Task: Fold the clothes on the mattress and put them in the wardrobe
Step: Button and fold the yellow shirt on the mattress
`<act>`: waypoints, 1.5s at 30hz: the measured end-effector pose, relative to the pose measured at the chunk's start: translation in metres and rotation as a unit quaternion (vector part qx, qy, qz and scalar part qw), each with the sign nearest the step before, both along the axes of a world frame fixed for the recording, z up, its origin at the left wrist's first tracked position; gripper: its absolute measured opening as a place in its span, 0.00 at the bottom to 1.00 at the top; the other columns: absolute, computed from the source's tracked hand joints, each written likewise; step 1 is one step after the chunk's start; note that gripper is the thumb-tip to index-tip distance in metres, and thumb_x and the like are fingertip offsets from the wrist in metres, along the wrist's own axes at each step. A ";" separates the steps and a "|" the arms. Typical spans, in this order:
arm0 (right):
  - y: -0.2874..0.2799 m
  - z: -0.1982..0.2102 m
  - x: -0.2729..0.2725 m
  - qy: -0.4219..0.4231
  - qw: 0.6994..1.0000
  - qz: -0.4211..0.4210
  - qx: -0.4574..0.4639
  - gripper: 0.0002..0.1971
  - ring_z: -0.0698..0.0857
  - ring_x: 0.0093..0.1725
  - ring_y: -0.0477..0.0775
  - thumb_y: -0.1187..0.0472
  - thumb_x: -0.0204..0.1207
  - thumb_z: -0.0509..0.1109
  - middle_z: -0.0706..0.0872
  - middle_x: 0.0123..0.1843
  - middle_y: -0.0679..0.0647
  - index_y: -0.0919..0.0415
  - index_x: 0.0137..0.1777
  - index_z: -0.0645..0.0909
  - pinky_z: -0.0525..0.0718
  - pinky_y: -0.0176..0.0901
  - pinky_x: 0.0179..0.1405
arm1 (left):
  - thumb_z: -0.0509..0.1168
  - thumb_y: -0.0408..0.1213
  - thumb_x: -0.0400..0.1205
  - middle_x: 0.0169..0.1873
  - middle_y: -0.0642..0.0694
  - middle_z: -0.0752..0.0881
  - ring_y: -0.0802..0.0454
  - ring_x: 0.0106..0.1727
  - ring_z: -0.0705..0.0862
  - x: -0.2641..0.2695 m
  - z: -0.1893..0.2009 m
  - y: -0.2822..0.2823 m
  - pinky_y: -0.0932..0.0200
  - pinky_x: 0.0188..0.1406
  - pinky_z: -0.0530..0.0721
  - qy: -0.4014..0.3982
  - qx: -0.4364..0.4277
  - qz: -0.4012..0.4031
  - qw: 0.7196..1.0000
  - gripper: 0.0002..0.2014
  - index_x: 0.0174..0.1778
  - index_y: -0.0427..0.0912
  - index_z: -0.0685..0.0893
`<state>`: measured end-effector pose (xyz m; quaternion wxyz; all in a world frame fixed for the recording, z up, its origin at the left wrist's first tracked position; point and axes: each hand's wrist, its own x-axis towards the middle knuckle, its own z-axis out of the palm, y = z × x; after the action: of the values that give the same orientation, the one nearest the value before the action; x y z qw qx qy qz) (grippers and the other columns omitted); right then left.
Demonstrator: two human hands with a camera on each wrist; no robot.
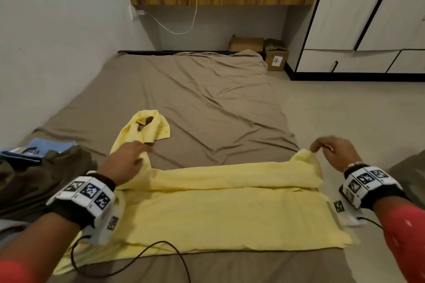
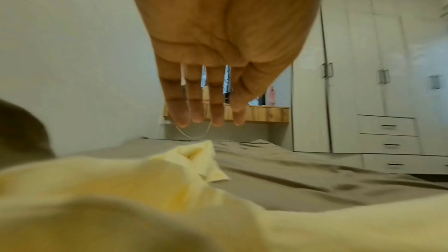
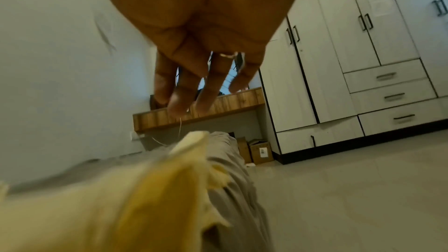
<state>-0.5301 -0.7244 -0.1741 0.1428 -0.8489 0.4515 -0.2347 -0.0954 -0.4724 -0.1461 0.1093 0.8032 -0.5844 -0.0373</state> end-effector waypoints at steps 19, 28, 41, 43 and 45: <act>-0.044 -0.041 -0.022 0.381 0.881 -0.084 0.268 0.14 0.84 0.37 0.47 0.66 0.80 0.58 0.87 0.34 0.50 0.58 0.40 0.84 0.78 0.36 0.40 | 0.68 0.59 0.73 0.80 0.42 0.32 0.38 0.81 0.35 -0.009 -0.083 -0.007 0.43 0.80 0.46 0.062 0.357 0.010 0.932 0.54 0.80 0.53 0.33; -0.019 -0.041 -0.013 0.099 0.967 0.080 0.219 0.18 0.82 0.51 0.56 0.76 0.73 0.64 0.85 0.51 0.55 0.56 0.56 0.81 0.76 0.41 0.47 | 0.68 0.59 0.74 0.80 0.40 0.33 0.36 0.81 0.35 -0.011 -0.082 -0.005 0.43 0.80 0.47 0.060 0.350 0.012 0.935 0.53 0.80 0.51 0.34; 0.010 -0.013 -0.018 0.256 0.967 -0.008 -0.009 0.11 0.82 0.54 0.59 0.63 0.76 0.66 0.83 0.54 0.56 0.56 0.57 0.81 0.80 0.48 0.49 | 0.66 0.58 0.75 0.80 0.40 0.30 0.38 0.81 0.33 -0.017 -0.085 -0.005 0.41 0.80 0.47 0.043 0.345 0.013 0.937 0.52 0.80 0.50 0.32; 0.040 -0.010 0.006 0.245 0.960 0.095 -0.097 0.13 0.85 0.43 0.59 0.55 0.66 0.75 0.85 0.46 0.55 0.56 0.49 0.84 0.83 0.52 0.39 | 0.65 0.57 0.77 0.81 0.42 0.35 0.40 0.82 0.35 -0.014 -0.082 -0.003 0.42 0.80 0.50 0.030 0.299 0.005 0.954 0.48 0.81 0.50 0.38; 0.058 -0.021 0.022 0.357 0.918 0.122 -0.121 0.23 0.86 0.35 0.59 0.47 0.47 0.81 0.85 0.41 0.55 0.55 0.44 0.84 0.83 0.54 0.30 | 0.62 0.51 0.81 0.82 0.46 0.43 0.45 0.83 0.40 -0.010 -0.076 0.002 0.37 0.77 0.58 0.013 0.249 0.007 0.968 0.37 0.81 0.52 0.48</act>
<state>-0.5077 -0.6664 -0.1955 -0.1041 -0.9356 0.3335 0.0503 -0.1051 -0.4706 -0.2218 -0.0866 0.8086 -0.5497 -0.1910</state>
